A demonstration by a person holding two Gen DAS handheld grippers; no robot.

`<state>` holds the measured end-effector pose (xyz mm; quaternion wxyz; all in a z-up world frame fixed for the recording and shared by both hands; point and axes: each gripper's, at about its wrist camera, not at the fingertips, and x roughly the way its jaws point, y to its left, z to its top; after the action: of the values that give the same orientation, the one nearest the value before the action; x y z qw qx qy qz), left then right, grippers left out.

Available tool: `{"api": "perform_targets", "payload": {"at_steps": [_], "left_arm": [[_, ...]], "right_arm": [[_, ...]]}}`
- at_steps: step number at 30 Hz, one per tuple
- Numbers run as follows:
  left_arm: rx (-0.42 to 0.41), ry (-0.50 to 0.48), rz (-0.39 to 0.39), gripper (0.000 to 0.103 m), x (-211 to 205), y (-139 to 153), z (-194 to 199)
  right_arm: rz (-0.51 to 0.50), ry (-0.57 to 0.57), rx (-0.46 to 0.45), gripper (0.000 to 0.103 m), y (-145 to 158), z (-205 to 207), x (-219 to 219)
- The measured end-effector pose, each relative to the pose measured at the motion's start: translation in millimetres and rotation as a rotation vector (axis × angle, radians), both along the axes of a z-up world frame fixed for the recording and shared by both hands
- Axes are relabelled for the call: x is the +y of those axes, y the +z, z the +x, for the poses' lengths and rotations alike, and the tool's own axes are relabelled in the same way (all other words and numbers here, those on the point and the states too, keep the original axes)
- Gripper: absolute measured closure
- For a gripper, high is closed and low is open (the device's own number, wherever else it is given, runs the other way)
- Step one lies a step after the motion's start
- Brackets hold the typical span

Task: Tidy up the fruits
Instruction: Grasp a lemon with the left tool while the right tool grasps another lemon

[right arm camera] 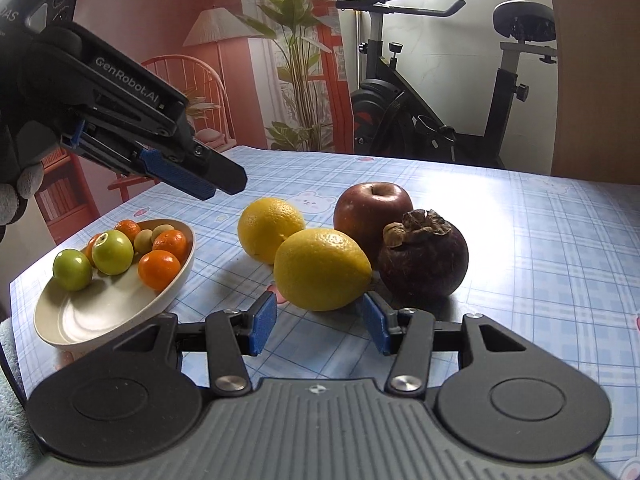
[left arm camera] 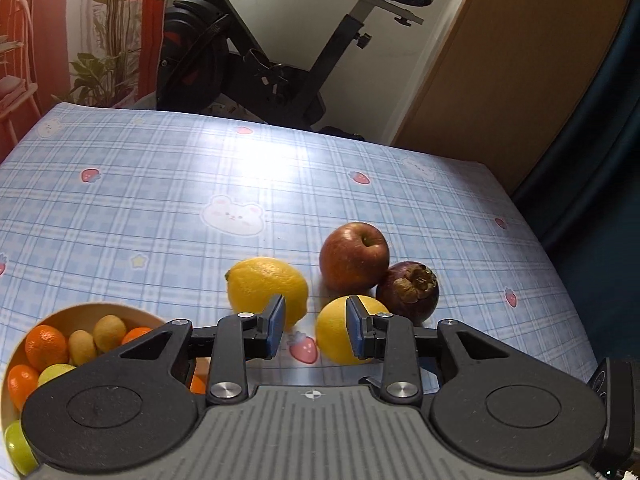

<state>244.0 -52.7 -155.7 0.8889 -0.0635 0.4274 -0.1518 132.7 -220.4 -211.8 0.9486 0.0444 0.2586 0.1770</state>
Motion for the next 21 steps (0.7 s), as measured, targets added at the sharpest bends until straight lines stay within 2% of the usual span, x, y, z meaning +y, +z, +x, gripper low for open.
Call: {"api": "perform_targets", "payload": {"at_steps": [7,18,21], "left_arm": [[0.042,-0.047,0.003,0.069,-32.7,-11.9,17.4],[0.069,-0.065,0.045,0.069,-39.7,-25.5,31.3],[0.050,-0.090,0.070,0.069,-44.9,-25.2,28.6]], "right_arm": [[0.028,0.015,0.042,0.052,-2.2,8.2,-3.5],[0.039,0.035,0.082,0.052,-3.7,20.0,-2.6],[0.046,0.034,0.084,0.052,-3.8,20.2,-4.1]]}}
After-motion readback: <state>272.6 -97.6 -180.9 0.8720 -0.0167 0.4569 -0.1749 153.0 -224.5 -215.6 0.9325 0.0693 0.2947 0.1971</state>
